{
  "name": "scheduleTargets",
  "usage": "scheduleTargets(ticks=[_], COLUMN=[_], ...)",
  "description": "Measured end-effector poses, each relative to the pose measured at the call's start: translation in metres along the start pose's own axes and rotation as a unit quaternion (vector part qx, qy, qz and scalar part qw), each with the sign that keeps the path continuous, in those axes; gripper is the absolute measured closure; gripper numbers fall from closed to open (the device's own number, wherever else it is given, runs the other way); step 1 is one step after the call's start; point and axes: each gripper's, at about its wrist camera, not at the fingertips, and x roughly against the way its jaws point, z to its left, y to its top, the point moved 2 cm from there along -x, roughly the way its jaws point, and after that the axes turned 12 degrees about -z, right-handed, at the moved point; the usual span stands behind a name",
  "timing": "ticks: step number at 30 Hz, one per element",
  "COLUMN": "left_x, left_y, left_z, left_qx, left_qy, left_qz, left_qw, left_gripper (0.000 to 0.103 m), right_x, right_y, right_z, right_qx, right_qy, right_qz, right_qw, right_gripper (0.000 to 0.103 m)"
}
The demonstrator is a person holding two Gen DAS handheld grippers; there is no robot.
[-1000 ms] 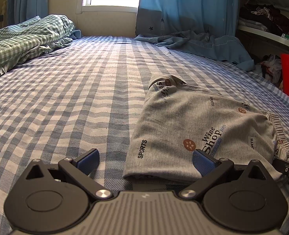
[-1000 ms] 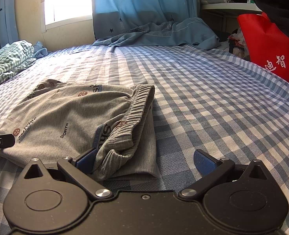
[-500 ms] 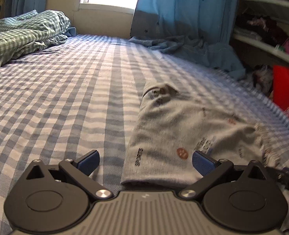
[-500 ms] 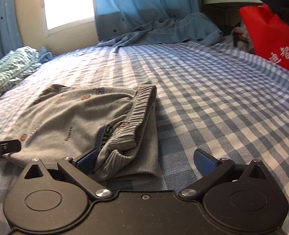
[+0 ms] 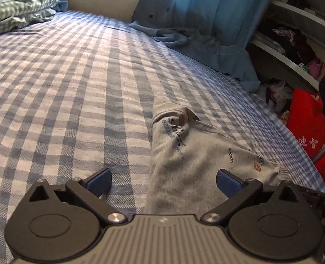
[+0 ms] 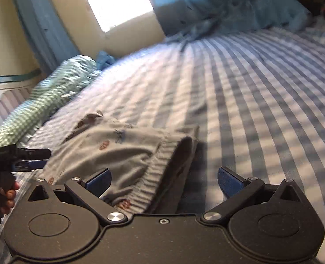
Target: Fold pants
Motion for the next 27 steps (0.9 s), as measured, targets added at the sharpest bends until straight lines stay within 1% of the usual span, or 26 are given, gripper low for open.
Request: scheduleTargets(ticks=[3,6,7,9,10,11,12,13,14,15,16,17,18,19,20,21,22,23,24,26,27], left_x=[0.004,0.008,0.009,0.011,0.01,0.009,0.008,0.005,0.002,0.0,-0.002,-0.004,-0.005,-0.005,-0.005,-0.004,-0.002,0.0,0.002,0.006,0.009], left_y=[-0.015,-0.024,-0.025,-0.022,-0.018,-0.014,-0.011,-0.006,-0.002,0.0,0.002,0.003,0.004,0.004,0.003,0.003,0.001,0.0,0.0,0.0,0.001], left_z=[-0.01,-0.015,-0.015,-0.014,-0.011,-0.007,-0.004,-0.001,0.001,0.002,0.001,-0.001,-0.003,-0.007,-0.01,-0.013,-0.015,-0.017,-0.018,-0.017,-0.017], left_qx=[-0.011,-0.045,-0.048,-0.034,-0.017,0.007,0.035,0.07,0.1,0.115,0.123,0.121,0.113,0.099,0.083,0.068,0.054,0.047,0.043,0.045,0.053], left_qy=[-0.049,-0.08,-0.087,-0.101,-0.101,-0.093,-0.081,-0.069,-0.057,-0.047,-0.033,-0.021,-0.009,0.003,0.014,0.023,0.033,0.04,0.047,0.058,0.057], left_qz=[-0.001,0.006,0.014,0.028,0.034,0.037,0.037,0.04,0.044,0.048,0.053,0.057,0.061,0.065,0.068,0.07,0.072,0.075,0.075,0.071,0.07], left_qw=[0.9988,0.9958,0.9949,0.9939,0.9942,0.995,0.9954,0.9944,0.9924,0.9911,0.9904,0.9907,0.9917,0.9929,0.9941,0.995,0.9954,0.9953,0.9952,0.9948,0.9945], left_gripper=[0.0,0.0,0.0,0.0,0.0,0.001,0.001,0.001,0.002,0.003,0.005,0.009,0.011,0.017,0.024,0.028,0.038,0.05,0.054,0.073,0.077], right_x=[0.003,0.008,0.009,0.012,0.012,0.012,0.011,0.009,0.006,0.004,0.001,0.001,0.002,0.004,0.005,0.008,0.01,0.012,0.014,0.019,0.021], right_y=[-0.006,-0.011,-0.01,-0.009,-0.008,-0.007,-0.005,-0.003,-0.001,-0.001,-0.001,-0.001,-0.002,-0.005,-0.006,-0.008,-0.011,-0.013,-0.014,-0.016,-0.014], right_z=[0.004,0.012,0.011,0.003,-0.002,-0.006,-0.008,-0.009,-0.006,-0.002,0.002,0.006,0.009,0.01,0.01,0.007,0.003,0.002,0.003,0.011,0.016], right_qx=[-0.017,-0.021,-0.034,-0.076,-0.099,-0.119,-0.138,-0.148,-0.146,-0.138,-0.125,-0.113,-0.107,-0.105,-0.108,-0.118,-0.135,-0.149,-0.153,-0.137,-0.124], right_qy=[0.058,0.074,0.081,0.097,0.1,0.099,0.093,0.078,0.06,0.045,0.029,0.016,0.005,-0.01,-0.022,-0.033,-0.032,-0.034,-0.039,-0.052,-0.058], right_qz=[0.007,0.005,0.006,0.003,-0.001,-0.006,-0.014,-0.018,-0.018,-0.017,-0.015,-0.017,-0.019,-0.022,-0.024,-0.026,-0.029,-0.033,-0.034,-0.041,-0.046], right_qw=[0.998,0.997,0.996,0.992,0.99,0.988,0.986,0.986,0.987,0.989,0.992,0.993,0.994,0.994,0.994,0.992,0.99,0.988,0.987,0.988,0.99], right_gripper=[0.0,0.0,0.0,0.0,0.0,0.001,0.001,0.003,0.009,0.012,0.018,0.024,0.027,0.037,0.051,0.058,0.061,0.064,0.069,0.074,0.077])
